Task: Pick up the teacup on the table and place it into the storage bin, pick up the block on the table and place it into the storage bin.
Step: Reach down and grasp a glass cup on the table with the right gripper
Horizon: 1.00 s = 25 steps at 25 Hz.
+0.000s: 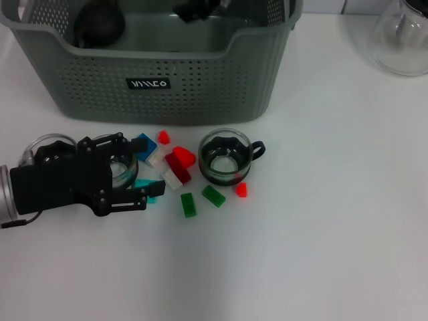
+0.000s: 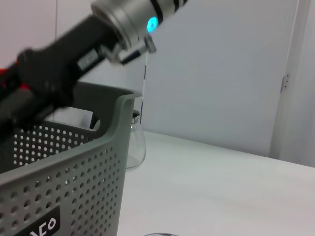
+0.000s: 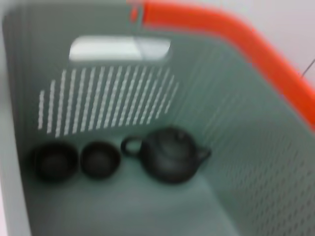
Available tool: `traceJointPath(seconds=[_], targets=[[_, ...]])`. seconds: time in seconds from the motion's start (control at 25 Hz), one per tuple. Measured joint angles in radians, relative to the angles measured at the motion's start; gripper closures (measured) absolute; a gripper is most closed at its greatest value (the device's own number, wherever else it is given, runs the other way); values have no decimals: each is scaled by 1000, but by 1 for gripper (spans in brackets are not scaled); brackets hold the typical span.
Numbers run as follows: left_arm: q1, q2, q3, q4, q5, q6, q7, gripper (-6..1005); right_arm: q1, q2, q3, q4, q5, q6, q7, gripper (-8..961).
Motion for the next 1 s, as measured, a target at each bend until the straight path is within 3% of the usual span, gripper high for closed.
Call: traceJointPath(seconds=[0.32, 0.48, 0.6, 0.76, 0.92, 1.0], targets=[[2, 4, -1, -1, 0, 7, 3, 159, -243, -5, 0, -598, 54, -203, 106, 325], [6, 4, -1, -1, 0, 5, 4, 158, -388, -9, 6, -881, 193, -361, 103, 280], [9, 4, -1, -1, 0, 1, 4, 158, -484, -10, 12, -1025, 286, -486, 75, 219], [13, 5, -1, -1, 2, 1, 4, 158, -557, -11, 53, -1097, 408, -683, 36, 63], [19, 6, -1, -1, 7, 0, 16, 158, -591, -11, 102, -1053, 466, -897, -40, 25], [20, 6, -1, -1, 7, 0, 23, 158, -593, -11, 103, -1038, 461, -929, -49, 18]])
